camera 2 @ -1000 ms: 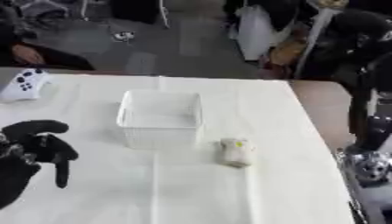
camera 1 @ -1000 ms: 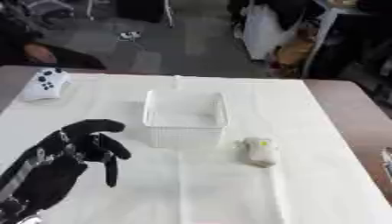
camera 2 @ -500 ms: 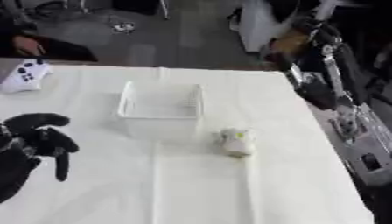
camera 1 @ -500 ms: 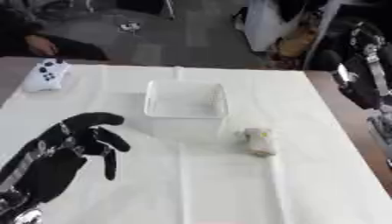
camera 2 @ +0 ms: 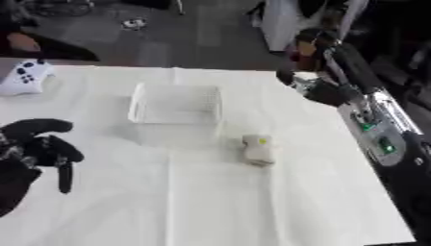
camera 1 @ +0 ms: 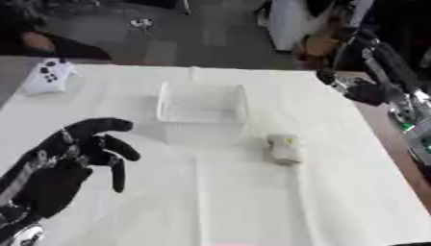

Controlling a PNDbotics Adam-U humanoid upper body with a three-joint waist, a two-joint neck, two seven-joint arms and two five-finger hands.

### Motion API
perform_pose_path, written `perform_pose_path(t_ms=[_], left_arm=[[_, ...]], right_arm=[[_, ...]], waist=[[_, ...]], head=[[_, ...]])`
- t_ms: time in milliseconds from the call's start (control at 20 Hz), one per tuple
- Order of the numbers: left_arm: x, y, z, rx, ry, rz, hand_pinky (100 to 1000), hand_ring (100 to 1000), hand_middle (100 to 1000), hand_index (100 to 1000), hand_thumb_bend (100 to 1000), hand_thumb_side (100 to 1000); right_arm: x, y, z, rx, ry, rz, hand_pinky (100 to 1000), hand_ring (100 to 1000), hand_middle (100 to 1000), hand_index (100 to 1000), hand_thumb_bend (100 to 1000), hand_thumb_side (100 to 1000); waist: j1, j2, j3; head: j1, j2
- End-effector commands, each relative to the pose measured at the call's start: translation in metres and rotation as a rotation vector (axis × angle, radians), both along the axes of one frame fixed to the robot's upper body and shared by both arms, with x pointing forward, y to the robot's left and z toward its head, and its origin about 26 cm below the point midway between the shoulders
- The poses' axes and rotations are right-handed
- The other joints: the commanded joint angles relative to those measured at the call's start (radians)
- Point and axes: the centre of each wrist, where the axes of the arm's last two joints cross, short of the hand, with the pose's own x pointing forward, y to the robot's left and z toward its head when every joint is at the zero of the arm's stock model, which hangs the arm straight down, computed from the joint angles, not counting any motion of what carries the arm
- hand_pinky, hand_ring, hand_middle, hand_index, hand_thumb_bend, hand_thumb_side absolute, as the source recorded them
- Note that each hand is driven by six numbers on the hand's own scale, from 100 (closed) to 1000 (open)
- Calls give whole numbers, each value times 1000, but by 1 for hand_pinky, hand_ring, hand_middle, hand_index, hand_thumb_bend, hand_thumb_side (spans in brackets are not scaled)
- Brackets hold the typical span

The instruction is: Pick up objects on the table and place them in the box.

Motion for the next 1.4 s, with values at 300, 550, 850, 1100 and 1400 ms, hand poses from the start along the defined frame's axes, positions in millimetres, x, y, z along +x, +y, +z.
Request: perform_pose_path(t_ms=[300,550,850,1100,1400], left_arm=[[0,-2,9,7,-27,-22,343,709,849,927,521,935],[1,-4,13,5,-41,-34,345,709,849,927,522,931],[3,-5,17,0,-53,-44,347,710,849,927,524,926],[5,-6,21,-7,-64,-54,350,711,849,926,529,919],[5,-7,21,-11,-63,-59,351,711,850,926,530,919]], right_arm=[[22,-14,16,-190,14,-73,813,637,877,867,713,1000],[33,-15,8,-243,75,-116,828,661,879,870,764,1000],[38,-20,2,-259,117,-159,840,670,874,879,809,1000],[41,-22,-1,-264,131,-182,846,679,874,876,801,1000],[43,-21,-6,-289,141,-175,857,709,873,875,802,1000]], waist=[[0,-12,9],[-3,-5,20],[-5,2,31],[-7,8,40],[-8,10,43]], head=[[-5,-10],[-3,-23],[-1,-45],[-4,-56],[-54,-27]])
